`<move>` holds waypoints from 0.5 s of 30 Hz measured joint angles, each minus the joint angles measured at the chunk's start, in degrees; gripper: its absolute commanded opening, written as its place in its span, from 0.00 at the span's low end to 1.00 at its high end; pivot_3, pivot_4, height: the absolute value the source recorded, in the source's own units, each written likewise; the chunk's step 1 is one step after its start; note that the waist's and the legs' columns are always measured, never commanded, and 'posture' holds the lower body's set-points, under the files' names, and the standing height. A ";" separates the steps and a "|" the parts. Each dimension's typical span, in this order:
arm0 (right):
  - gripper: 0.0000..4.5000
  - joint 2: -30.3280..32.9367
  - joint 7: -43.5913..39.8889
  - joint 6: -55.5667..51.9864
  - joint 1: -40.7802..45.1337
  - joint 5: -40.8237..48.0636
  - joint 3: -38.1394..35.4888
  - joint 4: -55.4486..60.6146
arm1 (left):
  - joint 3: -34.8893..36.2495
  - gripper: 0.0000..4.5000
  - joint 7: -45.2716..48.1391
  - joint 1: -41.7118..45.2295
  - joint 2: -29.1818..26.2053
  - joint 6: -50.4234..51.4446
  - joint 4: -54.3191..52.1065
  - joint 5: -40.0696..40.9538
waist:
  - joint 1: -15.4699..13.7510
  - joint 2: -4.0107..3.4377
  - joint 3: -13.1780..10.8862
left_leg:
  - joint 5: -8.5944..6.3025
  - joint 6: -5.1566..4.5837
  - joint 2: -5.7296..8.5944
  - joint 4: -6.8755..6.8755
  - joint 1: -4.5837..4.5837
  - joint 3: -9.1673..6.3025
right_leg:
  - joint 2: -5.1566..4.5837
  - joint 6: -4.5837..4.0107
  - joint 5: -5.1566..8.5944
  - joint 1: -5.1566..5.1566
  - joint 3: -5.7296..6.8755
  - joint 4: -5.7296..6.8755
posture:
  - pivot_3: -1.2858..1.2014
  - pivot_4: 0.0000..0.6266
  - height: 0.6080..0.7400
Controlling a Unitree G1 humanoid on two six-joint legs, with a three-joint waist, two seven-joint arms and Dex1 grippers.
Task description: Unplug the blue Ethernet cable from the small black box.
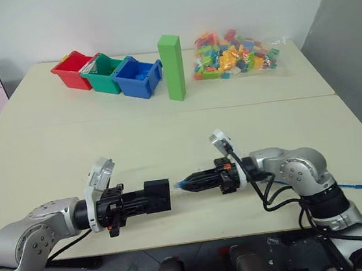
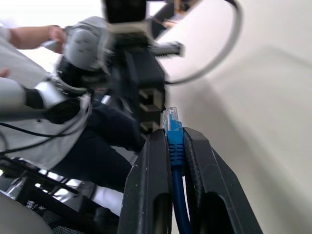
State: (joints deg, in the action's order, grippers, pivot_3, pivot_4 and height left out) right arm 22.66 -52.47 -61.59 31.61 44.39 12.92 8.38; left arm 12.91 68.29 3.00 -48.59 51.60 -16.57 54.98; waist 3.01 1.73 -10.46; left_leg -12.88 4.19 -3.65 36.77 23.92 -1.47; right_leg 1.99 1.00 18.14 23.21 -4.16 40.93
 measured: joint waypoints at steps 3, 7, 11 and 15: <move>0.01 0.67 -0.06 1.42 -0.48 -1.08 -0.02 -0.96 | 1.13 0.18 -0.25 -0.32 -0.01 -0.58 0.69 -0.01 | 0.16 0.00 0.00 | 0.00 0.00 -0.02 -0.03 0.00 -0.01 | 0.02 -0.01 0.01 0.01 0.00 0.00 | 0.52 0.24 1.00; 0.01 -0.87 2.71 9.93 0.36 -7.08 -1.21 -5.89 | 2.65 0.18 -1.99 -1.48 0.05 -0.66 1.06 0.01 | 0.44 -0.01 -0.01 | 0.00 0.00 -0.02 -0.04 -0.02 0.02 | 0.02 -0.01 0.01 0.01 -0.03 0.00 | 0.52 0.24 1.00; 0.01 -5.07 11.96 26.96 7.48 -19.75 -1.12 -16.64 | 3.48 0.18 -5.03 -1.69 0.97 -0.70 1.20 0.06 | 0.51 -0.10 -0.09 | 0.00 0.00 -0.01 -0.03 0.00 0.02 | 0.03 0.00 0.00 0.04 -0.04 0.01 | 0.52 0.24 1.00; 0.01 -6.55 20.48 41.94 16.60 -30.49 -1.44 -33.28 | 3.66 0.18 -7.11 -1.83 1.65 -0.66 1.08 0.08 | 0.40 -0.10 -0.09 | 0.00 0.01 0.01 -0.04 0.03 0.08 | -0.01 -0.02 -0.01 0.04 -0.08 -0.03 | 0.52 0.24 1.00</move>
State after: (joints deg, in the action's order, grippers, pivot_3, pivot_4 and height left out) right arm 16.11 -31.99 -19.65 48.21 13.91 11.48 -24.89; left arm 16.57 61.18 1.17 -46.94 50.93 -15.49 55.06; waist 3.40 1.63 -10.56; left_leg -12.89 4.20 -3.64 36.74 23.95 -1.38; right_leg 1.98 0.97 18.13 23.25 -4.24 40.89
